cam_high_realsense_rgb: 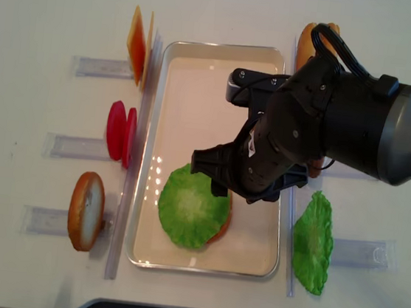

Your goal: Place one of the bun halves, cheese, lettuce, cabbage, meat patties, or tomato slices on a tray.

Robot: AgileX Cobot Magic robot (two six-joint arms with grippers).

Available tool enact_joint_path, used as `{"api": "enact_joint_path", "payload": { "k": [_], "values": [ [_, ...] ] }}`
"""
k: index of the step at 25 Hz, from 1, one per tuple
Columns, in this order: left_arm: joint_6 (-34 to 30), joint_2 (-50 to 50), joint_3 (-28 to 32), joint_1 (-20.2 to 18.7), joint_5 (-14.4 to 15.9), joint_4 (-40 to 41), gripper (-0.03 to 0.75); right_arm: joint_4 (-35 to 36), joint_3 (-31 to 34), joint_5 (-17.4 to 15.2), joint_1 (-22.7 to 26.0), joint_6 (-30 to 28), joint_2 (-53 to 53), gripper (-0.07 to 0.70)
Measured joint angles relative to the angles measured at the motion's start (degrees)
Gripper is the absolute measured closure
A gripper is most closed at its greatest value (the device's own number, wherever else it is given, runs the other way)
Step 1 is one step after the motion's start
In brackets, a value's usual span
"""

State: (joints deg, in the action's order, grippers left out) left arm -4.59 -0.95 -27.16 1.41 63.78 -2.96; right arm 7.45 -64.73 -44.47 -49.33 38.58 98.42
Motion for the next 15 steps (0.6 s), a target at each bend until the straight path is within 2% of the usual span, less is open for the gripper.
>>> {"api": "enact_joint_path", "payload": {
  "k": [5,11,15],
  "values": [
    [0.00,0.00,0.00,0.00,0.00,0.00,0.722,-3.52,-4.91,-8.24,0.00,1.05,0.00,0.190],
    [0.00,0.00,0.00,0.00,0.00,0.00,0.722,-6.44,-11.33,-14.86,0.00,1.05,-1.02,0.190],
    [0.00,0.00,0.00,0.00,0.00,0.00,0.722,-7.76,-16.17,-21.30,1.05,-0.76,-1.66,0.190]
  ]
}}
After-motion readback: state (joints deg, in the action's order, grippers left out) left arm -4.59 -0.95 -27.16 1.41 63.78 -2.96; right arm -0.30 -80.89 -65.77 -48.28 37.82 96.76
